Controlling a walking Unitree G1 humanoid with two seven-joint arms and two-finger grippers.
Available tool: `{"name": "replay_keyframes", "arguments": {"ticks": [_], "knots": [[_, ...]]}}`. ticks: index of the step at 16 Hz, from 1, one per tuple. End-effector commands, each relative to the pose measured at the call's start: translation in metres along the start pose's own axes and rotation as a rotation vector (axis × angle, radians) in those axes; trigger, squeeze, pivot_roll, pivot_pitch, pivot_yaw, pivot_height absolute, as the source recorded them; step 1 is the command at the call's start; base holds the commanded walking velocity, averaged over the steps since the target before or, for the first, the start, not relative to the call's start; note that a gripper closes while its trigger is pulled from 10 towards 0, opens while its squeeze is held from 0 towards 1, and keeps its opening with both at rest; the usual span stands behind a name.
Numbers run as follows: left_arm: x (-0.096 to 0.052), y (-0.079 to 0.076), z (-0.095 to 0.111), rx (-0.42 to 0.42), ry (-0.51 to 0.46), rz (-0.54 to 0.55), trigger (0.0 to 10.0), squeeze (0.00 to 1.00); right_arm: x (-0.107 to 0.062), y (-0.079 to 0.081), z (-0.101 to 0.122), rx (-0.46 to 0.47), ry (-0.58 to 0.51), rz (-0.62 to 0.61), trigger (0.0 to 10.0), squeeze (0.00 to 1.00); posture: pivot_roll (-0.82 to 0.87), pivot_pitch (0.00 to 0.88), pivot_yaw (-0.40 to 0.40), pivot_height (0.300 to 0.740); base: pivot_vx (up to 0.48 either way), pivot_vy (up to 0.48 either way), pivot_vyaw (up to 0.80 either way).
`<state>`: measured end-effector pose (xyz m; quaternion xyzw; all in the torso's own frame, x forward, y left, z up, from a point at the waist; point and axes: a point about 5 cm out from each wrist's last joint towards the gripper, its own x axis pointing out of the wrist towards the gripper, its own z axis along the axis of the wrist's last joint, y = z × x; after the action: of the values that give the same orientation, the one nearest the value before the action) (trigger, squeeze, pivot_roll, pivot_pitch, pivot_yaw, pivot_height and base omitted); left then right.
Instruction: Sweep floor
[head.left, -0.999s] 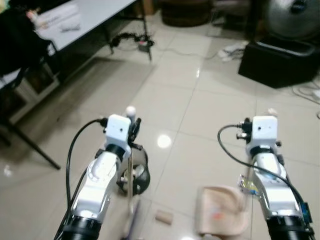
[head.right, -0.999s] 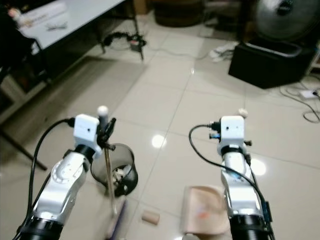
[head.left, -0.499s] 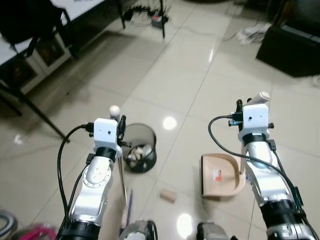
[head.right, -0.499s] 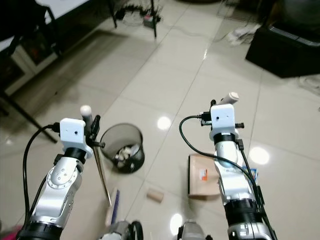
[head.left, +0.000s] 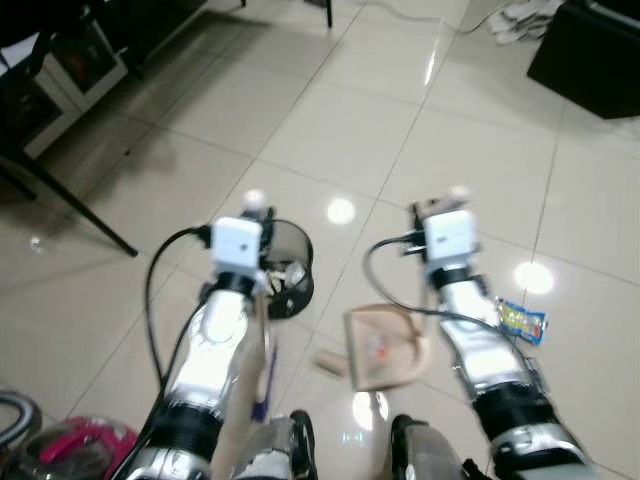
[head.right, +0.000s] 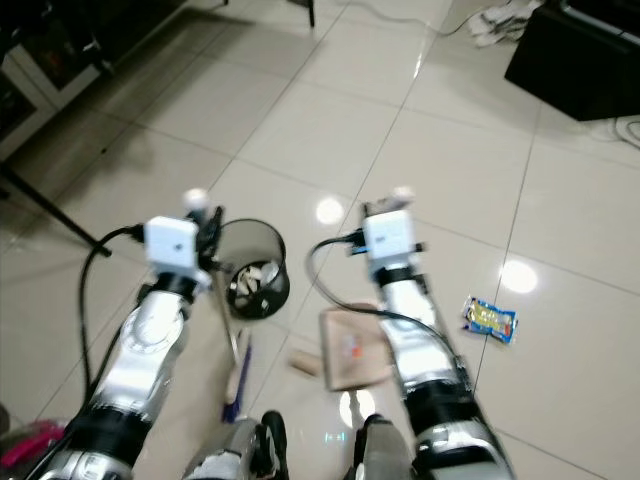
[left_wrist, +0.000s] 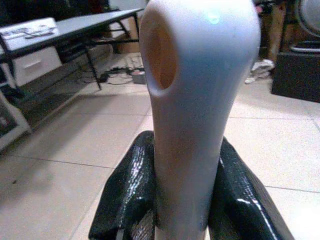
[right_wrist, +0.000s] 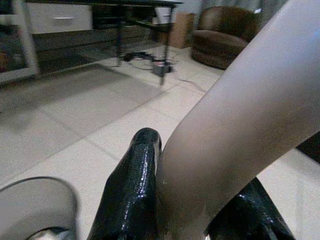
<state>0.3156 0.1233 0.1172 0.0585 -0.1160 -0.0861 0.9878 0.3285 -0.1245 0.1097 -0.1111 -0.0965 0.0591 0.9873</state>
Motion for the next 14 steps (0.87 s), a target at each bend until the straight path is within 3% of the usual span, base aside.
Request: {"name": "replay_keyframes", "arguments": {"ticks": [1,3,5,10,14], "knots": [[-0.005,-0.007,-0.013,0.005,0.052,-0.038,10.0,0.00,-0.002,0.008,0.000,0.002,-0.014,0.032,10.0,0.00,0.02,0.320,0.109,0.740,0.000,0.000,0.00],[-0.004,-0.027,-0.022,0.004,0.087,-0.104,10.0,0.00,-0.008,0.023,-0.006,-0.026,0.001,0.067,10.0,0.00,0.02,0.319,0.111,0.740,0.000,0.000,0.00],[-0.003,-0.036,-0.024,-0.015,0.092,-0.114,10.0,0.00,-0.010,0.022,-0.009,-0.037,0.017,0.031,10.0,0.00,0.01,0.318,0.112,0.740,0.000,0.000,0.00],[0.012,-0.052,-0.011,-0.207,0.039,-0.077,10.0,0.00,-0.010,0.023,-0.012,0.013,0.041,0.001,10.0,0.00,0.01,0.307,0.108,0.740,0.000,0.000,0.00],[0.015,-0.073,0.003,-0.351,-0.031,-0.221,10.0,0.00,-0.011,0.021,-0.015,0.045,0.053,-0.016,10.0,0.00,0.00,0.292,0.105,0.740,0.000,0.000,0.00]]}}
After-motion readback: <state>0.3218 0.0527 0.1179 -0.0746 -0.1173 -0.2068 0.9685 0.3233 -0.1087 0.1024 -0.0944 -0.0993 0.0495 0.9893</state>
